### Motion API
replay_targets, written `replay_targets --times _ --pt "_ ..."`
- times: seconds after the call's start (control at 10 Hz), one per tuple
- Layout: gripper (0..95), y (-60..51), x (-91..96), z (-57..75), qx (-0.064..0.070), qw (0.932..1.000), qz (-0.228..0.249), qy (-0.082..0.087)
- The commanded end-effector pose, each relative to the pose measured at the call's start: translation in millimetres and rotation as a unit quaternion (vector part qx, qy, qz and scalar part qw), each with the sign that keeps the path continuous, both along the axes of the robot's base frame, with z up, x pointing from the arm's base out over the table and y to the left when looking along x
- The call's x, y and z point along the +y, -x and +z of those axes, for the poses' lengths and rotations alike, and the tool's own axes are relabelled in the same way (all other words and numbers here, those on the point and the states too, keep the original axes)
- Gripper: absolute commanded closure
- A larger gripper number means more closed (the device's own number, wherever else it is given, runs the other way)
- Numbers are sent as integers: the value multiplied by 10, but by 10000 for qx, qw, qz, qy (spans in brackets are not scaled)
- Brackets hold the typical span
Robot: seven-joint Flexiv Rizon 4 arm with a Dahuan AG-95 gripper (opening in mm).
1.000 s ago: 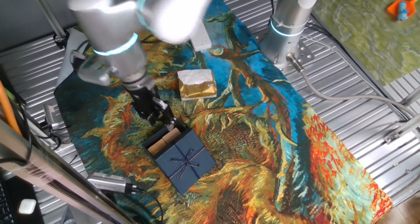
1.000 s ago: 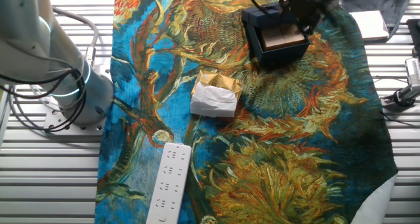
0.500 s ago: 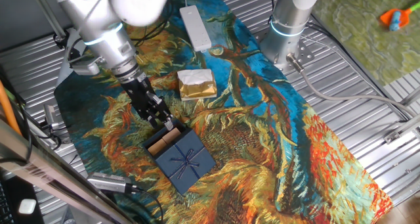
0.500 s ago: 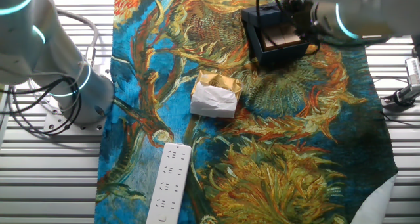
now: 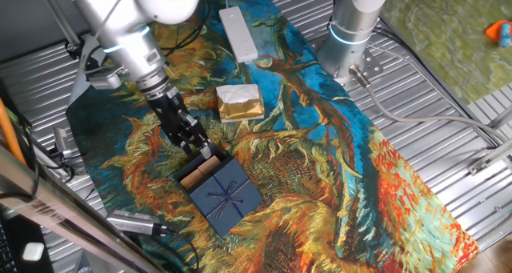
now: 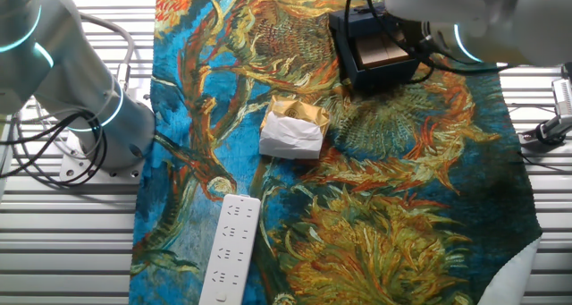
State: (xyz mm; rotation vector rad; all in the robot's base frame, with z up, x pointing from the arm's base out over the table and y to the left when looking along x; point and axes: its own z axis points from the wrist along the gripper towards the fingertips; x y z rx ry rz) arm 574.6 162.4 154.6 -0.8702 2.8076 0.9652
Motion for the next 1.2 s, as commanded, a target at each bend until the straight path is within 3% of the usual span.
replay_targets --times 0.1,0.8,1.2 --pt "380 -8 -11 -11 -46 9998 70 160" --pt "380 -6 -14 -1 -117 9992 141 352" --pt "380 -6 -14 -1 11 9994 -1 360"
